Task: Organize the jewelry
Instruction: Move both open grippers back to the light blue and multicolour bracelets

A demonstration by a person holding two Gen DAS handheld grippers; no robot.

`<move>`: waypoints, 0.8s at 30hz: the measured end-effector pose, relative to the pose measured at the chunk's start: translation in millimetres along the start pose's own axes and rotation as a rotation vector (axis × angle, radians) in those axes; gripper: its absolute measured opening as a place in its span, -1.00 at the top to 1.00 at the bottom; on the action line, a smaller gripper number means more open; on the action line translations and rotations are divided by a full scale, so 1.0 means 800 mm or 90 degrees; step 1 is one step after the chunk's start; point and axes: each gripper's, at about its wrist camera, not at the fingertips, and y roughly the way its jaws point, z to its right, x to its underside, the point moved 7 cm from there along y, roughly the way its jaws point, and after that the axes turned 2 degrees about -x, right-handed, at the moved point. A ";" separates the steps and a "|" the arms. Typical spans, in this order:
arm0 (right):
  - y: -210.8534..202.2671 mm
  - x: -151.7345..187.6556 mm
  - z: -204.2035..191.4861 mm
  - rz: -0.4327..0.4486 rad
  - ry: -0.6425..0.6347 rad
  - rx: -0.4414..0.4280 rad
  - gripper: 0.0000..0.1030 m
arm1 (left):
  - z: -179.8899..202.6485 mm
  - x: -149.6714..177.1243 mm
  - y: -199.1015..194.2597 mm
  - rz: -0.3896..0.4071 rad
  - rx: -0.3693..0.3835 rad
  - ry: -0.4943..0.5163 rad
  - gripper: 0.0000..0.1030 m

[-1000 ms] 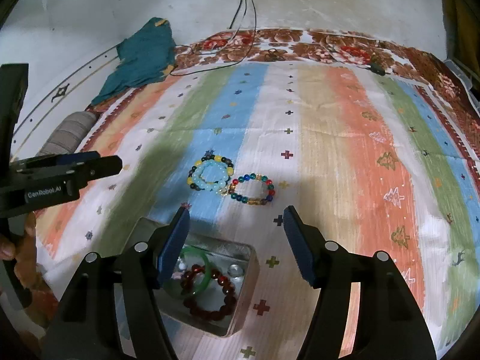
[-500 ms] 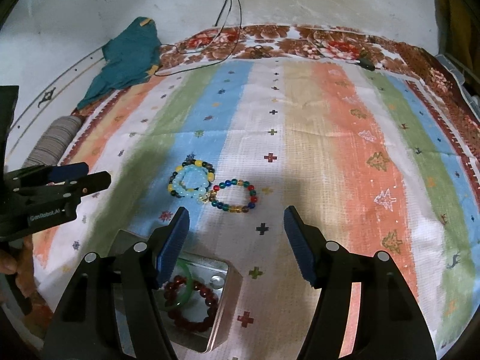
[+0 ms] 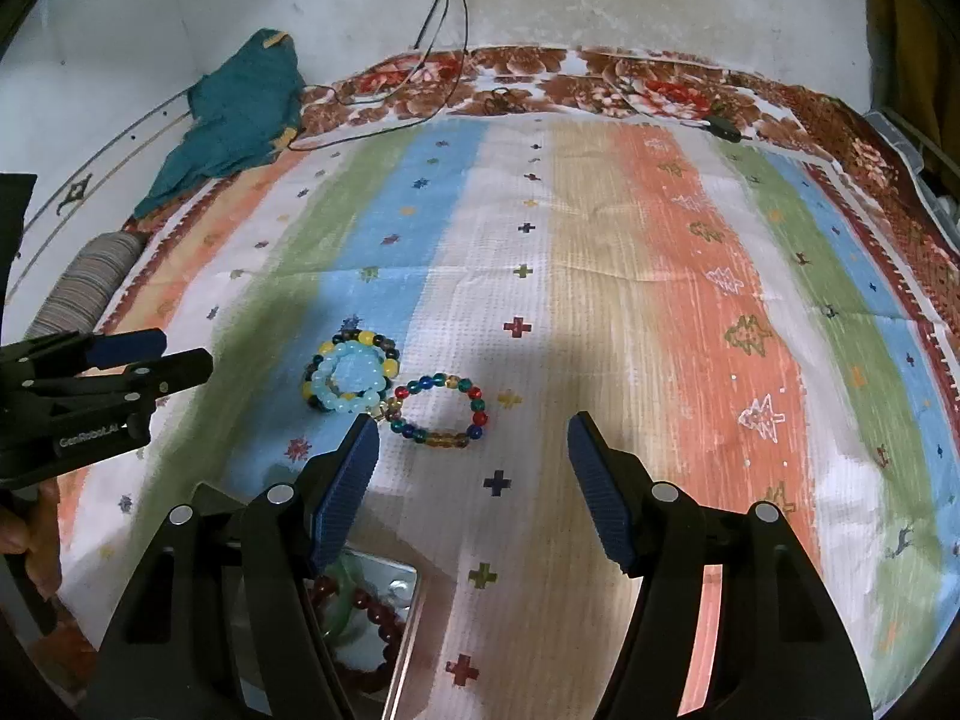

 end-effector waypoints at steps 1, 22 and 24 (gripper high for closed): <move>0.002 -0.001 0.000 -0.001 0.000 0.001 -0.27 | 0.000 -0.001 0.002 -0.001 -0.001 0.000 -0.07; 0.049 -0.004 0.016 -0.048 0.011 0.013 -0.27 | 0.008 -0.013 0.051 -0.046 0.025 -0.006 -0.10; 0.055 -0.003 0.016 -0.056 0.008 0.013 -0.27 | 0.008 -0.013 0.056 -0.050 0.024 -0.004 -0.10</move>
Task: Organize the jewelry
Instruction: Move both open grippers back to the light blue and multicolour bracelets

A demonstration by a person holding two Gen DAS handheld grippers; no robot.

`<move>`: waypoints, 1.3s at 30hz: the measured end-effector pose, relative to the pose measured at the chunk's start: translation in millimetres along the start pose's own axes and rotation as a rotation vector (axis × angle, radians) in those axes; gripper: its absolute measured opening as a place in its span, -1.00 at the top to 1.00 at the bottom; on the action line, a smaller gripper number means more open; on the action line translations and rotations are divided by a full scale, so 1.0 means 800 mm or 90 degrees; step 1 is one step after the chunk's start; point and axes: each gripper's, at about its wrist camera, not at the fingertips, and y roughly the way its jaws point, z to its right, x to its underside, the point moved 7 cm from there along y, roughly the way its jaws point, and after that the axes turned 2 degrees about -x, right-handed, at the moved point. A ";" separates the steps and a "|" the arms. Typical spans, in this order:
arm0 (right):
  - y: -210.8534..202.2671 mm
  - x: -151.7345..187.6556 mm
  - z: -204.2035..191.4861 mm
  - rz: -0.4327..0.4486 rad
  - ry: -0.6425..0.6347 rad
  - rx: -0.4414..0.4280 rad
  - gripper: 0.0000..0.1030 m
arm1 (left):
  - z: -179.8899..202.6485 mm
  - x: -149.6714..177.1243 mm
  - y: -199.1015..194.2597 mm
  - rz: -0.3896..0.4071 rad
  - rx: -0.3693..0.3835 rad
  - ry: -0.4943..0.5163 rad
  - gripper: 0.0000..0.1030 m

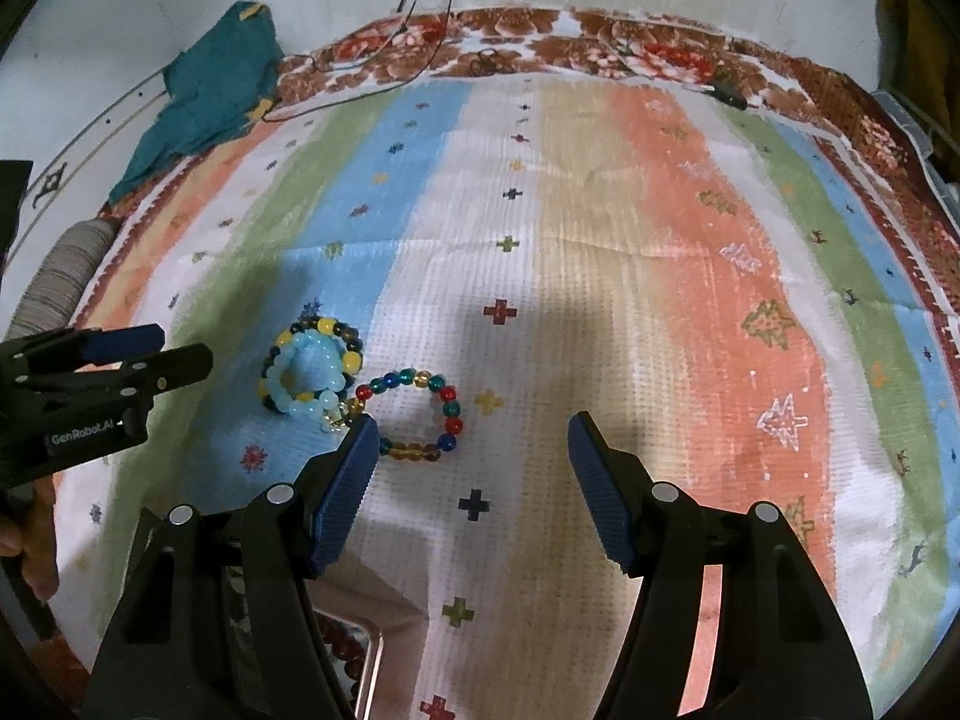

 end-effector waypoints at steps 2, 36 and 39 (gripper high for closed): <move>0.005 0.001 -0.001 -0.006 -0.003 0.000 -0.27 | 0.000 0.000 0.008 -0.007 0.002 0.001 -0.10; 0.067 0.001 0.000 -0.072 -0.040 0.020 -0.27 | 0.015 -0.015 0.080 -0.080 0.052 0.005 0.31; 0.072 0.003 0.000 -0.081 -0.038 0.016 -0.26 | 0.014 -0.015 0.085 -0.090 0.067 -0.010 0.37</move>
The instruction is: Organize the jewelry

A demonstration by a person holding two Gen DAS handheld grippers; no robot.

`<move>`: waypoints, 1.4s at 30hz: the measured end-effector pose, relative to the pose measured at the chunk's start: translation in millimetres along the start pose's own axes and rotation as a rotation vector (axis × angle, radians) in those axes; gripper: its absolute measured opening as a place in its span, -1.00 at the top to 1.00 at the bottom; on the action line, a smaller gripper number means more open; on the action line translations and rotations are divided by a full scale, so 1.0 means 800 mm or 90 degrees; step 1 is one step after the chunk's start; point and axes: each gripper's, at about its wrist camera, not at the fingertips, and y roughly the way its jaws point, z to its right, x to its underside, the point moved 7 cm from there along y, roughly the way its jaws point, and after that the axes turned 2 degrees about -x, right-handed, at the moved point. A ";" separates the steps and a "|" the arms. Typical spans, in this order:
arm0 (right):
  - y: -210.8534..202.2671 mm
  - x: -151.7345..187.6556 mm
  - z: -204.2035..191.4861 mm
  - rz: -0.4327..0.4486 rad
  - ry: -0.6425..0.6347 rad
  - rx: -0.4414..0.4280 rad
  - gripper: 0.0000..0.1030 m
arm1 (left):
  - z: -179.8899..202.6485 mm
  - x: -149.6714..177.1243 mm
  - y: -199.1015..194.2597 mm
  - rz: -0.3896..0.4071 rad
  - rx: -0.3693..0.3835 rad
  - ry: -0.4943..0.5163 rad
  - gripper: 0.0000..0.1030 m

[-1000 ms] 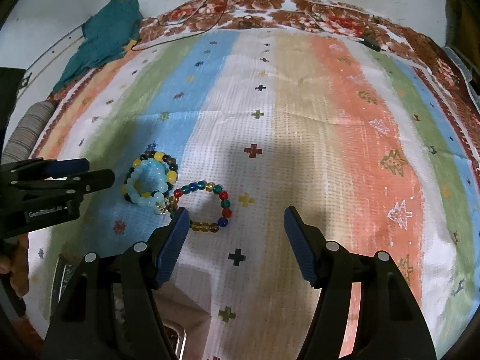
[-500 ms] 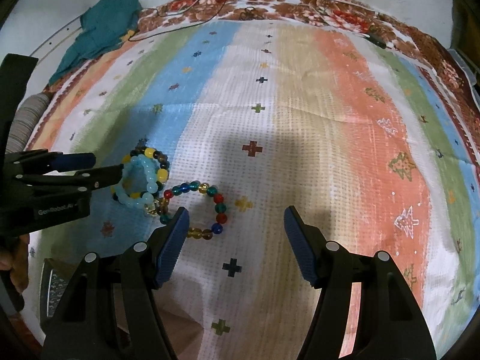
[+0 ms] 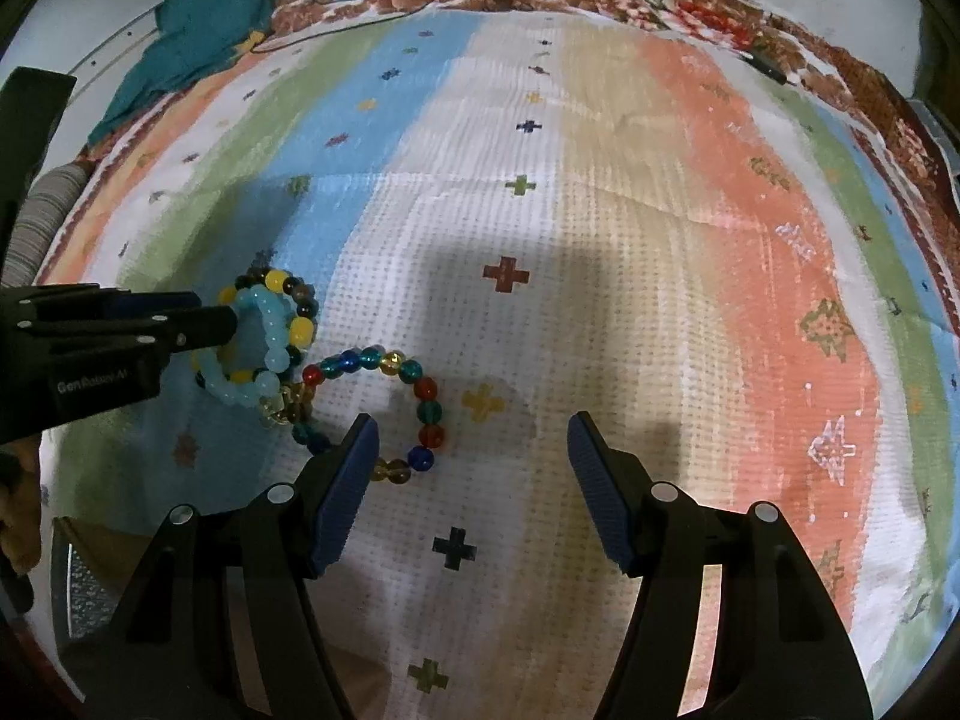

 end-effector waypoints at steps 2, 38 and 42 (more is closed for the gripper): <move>0.003 0.000 -0.001 -0.003 -0.002 0.000 -0.24 | 0.001 0.001 0.002 -0.002 0.000 0.000 0.41; -0.004 -0.006 -0.002 0.019 0.007 -0.014 0.80 | 0.030 -0.016 -0.038 0.067 -0.019 0.059 0.79; -0.011 -0.007 -0.006 0.027 -0.001 -0.005 0.80 | 0.043 -0.010 -0.050 0.077 -0.025 0.078 0.79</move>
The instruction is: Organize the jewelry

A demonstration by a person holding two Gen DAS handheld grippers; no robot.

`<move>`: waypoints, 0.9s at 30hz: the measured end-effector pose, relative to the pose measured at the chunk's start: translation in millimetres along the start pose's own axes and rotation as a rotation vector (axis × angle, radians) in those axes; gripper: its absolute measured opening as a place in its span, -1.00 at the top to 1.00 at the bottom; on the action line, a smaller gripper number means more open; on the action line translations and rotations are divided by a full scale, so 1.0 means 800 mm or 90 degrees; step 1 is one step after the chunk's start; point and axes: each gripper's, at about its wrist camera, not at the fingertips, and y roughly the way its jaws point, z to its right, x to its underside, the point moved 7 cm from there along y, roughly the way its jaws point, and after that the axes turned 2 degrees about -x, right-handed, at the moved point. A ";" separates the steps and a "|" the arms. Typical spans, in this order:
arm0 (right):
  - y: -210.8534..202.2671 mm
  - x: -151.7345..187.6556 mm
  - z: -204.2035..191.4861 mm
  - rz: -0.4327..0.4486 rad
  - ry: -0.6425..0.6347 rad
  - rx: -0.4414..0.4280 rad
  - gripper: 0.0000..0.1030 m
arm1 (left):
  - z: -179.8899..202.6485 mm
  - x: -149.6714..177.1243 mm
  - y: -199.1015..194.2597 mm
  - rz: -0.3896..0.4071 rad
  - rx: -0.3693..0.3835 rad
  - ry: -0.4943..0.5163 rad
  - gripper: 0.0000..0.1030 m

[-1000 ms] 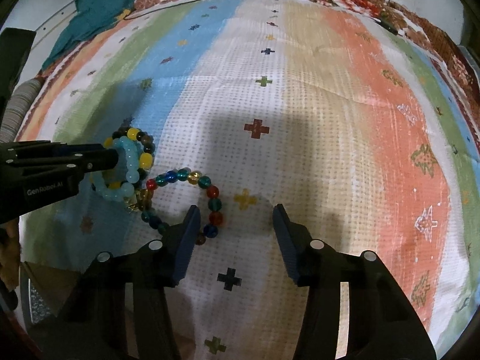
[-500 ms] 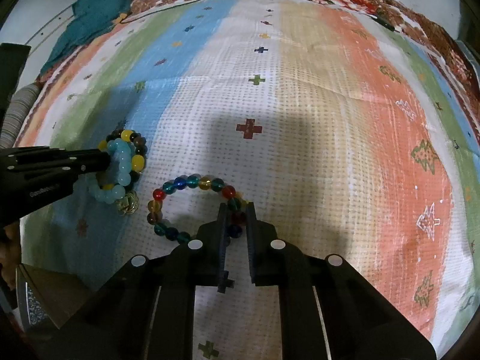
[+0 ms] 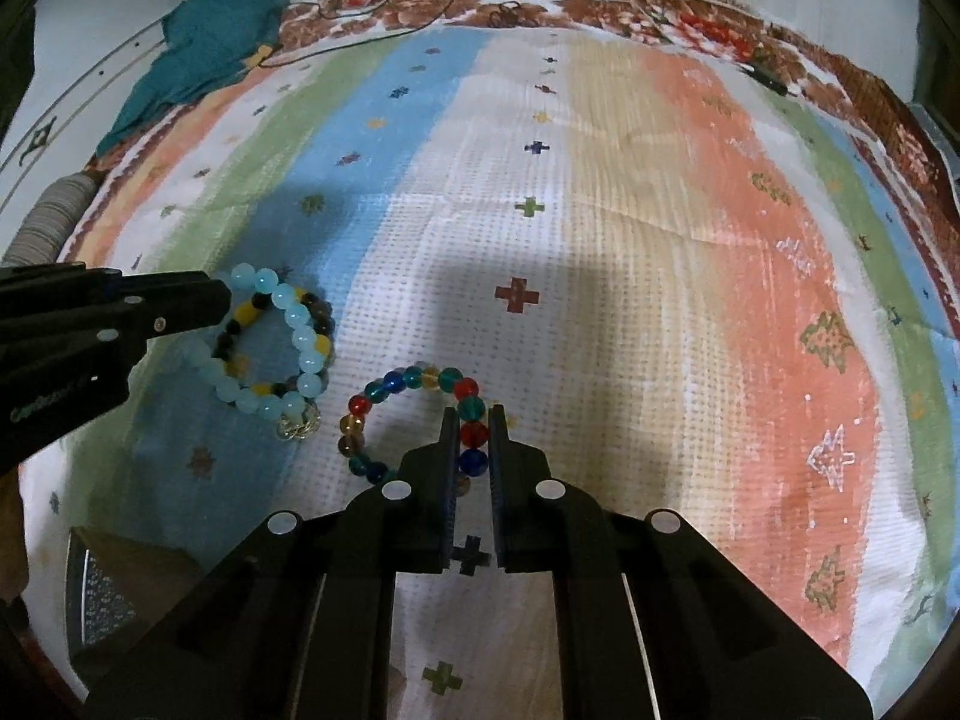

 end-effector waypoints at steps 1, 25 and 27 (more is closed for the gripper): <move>-0.001 0.000 -0.001 0.002 -0.001 0.002 0.80 | 0.001 0.000 -0.001 0.002 -0.002 0.004 0.79; -0.054 -0.003 -0.013 0.079 0.006 -0.003 0.80 | 0.006 0.007 -0.050 0.053 -0.017 0.001 0.79; -0.060 -0.004 -0.015 0.089 0.006 -0.002 0.80 | 0.005 0.007 -0.056 0.059 -0.017 -0.002 0.79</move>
